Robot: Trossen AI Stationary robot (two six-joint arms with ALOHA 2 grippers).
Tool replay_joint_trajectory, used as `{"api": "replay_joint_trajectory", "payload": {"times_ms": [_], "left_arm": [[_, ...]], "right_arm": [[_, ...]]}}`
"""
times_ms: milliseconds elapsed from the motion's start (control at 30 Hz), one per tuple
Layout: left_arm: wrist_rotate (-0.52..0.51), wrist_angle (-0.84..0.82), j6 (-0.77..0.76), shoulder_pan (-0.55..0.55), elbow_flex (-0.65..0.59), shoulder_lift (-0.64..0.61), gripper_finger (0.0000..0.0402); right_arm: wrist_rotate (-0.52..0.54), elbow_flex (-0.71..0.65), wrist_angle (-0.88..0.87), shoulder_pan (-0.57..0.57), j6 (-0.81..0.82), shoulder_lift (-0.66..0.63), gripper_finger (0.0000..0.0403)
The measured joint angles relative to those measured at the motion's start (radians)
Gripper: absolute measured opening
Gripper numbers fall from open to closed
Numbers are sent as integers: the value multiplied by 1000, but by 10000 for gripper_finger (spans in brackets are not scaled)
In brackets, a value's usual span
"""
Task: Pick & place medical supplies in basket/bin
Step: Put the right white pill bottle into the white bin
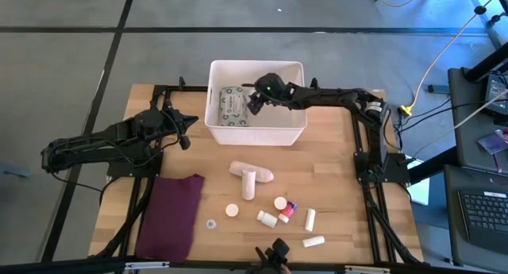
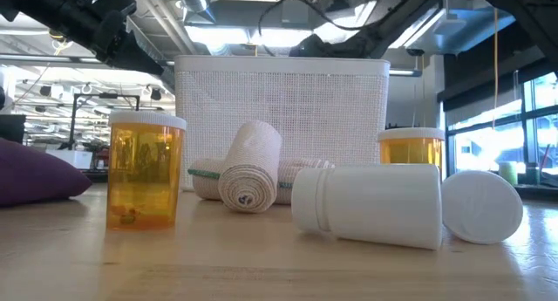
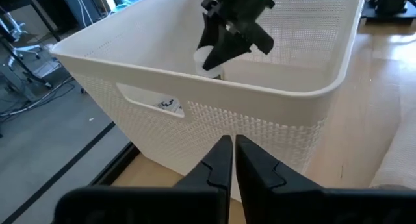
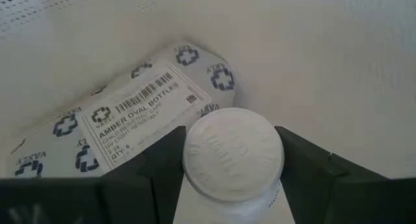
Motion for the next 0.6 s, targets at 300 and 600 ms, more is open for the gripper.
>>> {"api": "replay_joint_trajectory", "payload": {"times_ms": [300,600], "left_arm": [[0,1,2,0,0,0,11],[-1,35,3,0,0,0,17]], "right_arm": [[78,-65,22,-2,62,0,210],[78,-66,12,-2,78,0,210]]}}
